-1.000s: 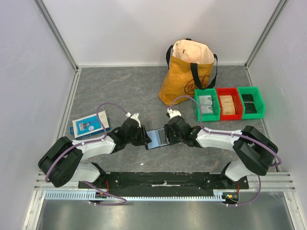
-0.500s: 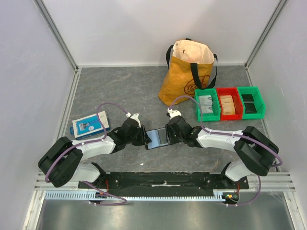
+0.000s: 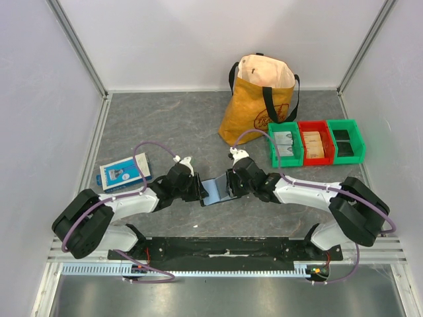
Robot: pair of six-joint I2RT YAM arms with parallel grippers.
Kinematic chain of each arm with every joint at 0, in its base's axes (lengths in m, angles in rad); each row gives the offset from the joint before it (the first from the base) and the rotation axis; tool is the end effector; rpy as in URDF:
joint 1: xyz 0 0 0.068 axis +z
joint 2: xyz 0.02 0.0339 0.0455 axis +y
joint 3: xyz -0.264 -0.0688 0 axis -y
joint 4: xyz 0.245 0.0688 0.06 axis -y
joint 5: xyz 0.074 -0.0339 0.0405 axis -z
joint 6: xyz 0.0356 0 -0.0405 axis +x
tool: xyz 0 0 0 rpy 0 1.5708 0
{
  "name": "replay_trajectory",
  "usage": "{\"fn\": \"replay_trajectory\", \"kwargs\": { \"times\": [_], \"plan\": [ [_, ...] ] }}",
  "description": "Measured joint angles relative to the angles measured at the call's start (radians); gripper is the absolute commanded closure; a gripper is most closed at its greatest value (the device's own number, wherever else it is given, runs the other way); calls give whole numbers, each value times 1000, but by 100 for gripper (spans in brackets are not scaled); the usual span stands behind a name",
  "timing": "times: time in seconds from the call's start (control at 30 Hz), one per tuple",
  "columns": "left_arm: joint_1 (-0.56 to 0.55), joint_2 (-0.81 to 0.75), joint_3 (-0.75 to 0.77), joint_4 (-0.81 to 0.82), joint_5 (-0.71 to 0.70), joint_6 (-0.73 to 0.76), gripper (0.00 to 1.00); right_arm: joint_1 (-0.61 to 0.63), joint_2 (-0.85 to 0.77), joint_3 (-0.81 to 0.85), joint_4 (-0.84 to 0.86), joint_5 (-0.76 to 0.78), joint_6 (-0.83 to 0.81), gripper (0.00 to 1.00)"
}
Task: Take the credit cards out of the card holder
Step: Remove the credit card from the card holder.
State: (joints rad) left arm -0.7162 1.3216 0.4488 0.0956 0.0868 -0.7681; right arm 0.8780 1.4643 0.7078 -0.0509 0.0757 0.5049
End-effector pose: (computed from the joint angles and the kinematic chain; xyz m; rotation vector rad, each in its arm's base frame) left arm 0.1763 -0.1575 0.1434 -0.0194 2.4994 -0.7877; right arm 0.1854 0.2191 0.1724 -0.4179 2.4149 0.5557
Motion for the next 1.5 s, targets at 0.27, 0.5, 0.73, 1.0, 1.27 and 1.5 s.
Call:
{"fn": "replay_trajectory", "kwargs": {
  "times": [0.27, 0.5, 0.73, 1.0, 1.27, 1.5],
  "plan": [
    [-6, -12, -6, -7, 3, 0, 63, 1, -19, 10, -2, -18, -3, 55],
    [-7, -40, -13, -40, 3, -1, 61, 2, -20, 12, 32, -80, -5, 55],
    [-10, -117, -14, -81, 2, -1, 53, 2, -20, 13, 71, -131, -4, 55],
    [-10, -251, -14, -132, -10, -13, 43, 2, -20, 13, 97, -160, -3, 55],
    [-10, -298, -13, -167, -26, -22, 44, 2, -20, 13, 108, -175, 0, 56],
    [-10, -298, 9, -172, -26, -24, 45, 2, -20, 13, 112, -177, 0, 56]
  ]
}}
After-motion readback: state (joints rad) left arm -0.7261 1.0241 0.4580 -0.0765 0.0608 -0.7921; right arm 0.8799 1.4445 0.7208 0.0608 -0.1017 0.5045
